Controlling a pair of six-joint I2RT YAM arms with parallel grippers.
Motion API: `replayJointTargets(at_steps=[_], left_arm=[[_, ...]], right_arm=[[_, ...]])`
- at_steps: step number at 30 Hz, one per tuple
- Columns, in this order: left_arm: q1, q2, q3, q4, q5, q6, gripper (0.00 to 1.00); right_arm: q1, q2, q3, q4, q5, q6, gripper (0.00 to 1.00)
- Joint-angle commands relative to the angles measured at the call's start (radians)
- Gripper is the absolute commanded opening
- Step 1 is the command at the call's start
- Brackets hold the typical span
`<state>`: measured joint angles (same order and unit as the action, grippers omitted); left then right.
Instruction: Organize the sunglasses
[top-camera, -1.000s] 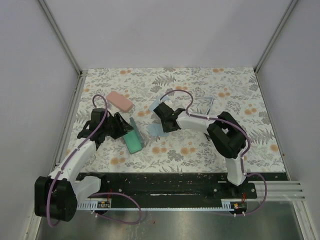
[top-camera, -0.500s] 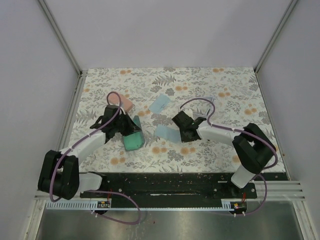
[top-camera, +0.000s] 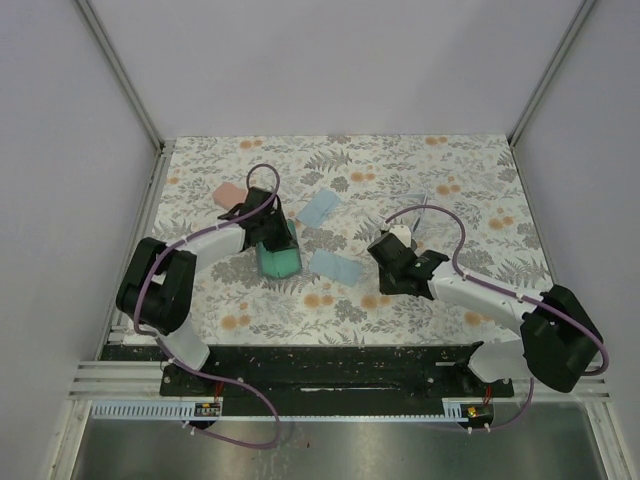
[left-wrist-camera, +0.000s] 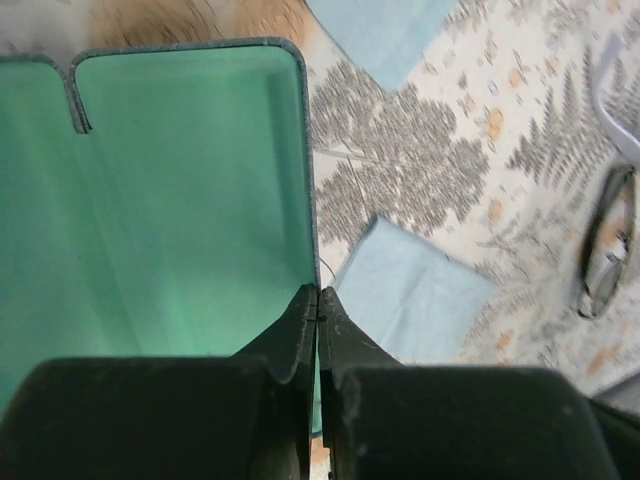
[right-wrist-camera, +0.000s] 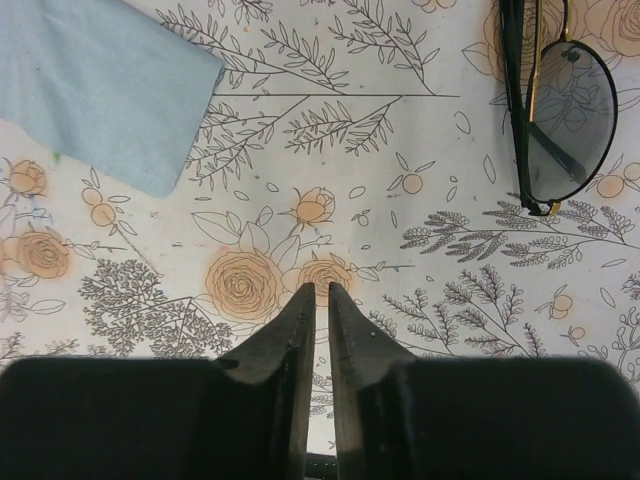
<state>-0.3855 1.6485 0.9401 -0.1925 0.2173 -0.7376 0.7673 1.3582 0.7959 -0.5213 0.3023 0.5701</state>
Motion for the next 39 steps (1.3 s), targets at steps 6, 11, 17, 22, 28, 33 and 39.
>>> replayJointTargets(at_steps=[6,11,17,22,28,33,39], left_arm=[[0.002,0.171,0.342,-0.243,-0.383,0.187,0.0],[0.004,0.257,0.466,-0.268,-0.34,0.231,0.04],[0.004,0.199,0.474,-0.262,-0.265,0.245,0.5],[-0.01,0.062,0.462,-0.268,-0.196,0.257,0.66],[-0.021,-0.099,0.433,-0.311,-0.142,0.264,0.73],[-0.023,-0.252,0.301,-0.309,-0.11,0.239,0.73],[-0.023,-0.465,0.074,-0.263,-0.081,0.21,0.73]], right_arm=[[-0.005,-0.054,0.031,-0.048,0.031,0.028,0.32],[-0.092,-0.099,0.057,-0.083,0.034,0.022,0.63],[-0.266,-0.056,0.153,-0.086,0.063,0.043,0.71],[-0.384,0.102,0.299,-0.082,0.035,0.051,0.69],[-0.46,0.275,0.449,-0.052,0.058,0.042,0.68],[-0.485,0.361,0.529,-0.051,0.021,0.002,0.66],[-0.464,0.279,0.395,0.108,-0.262,-0.104,0.6]])
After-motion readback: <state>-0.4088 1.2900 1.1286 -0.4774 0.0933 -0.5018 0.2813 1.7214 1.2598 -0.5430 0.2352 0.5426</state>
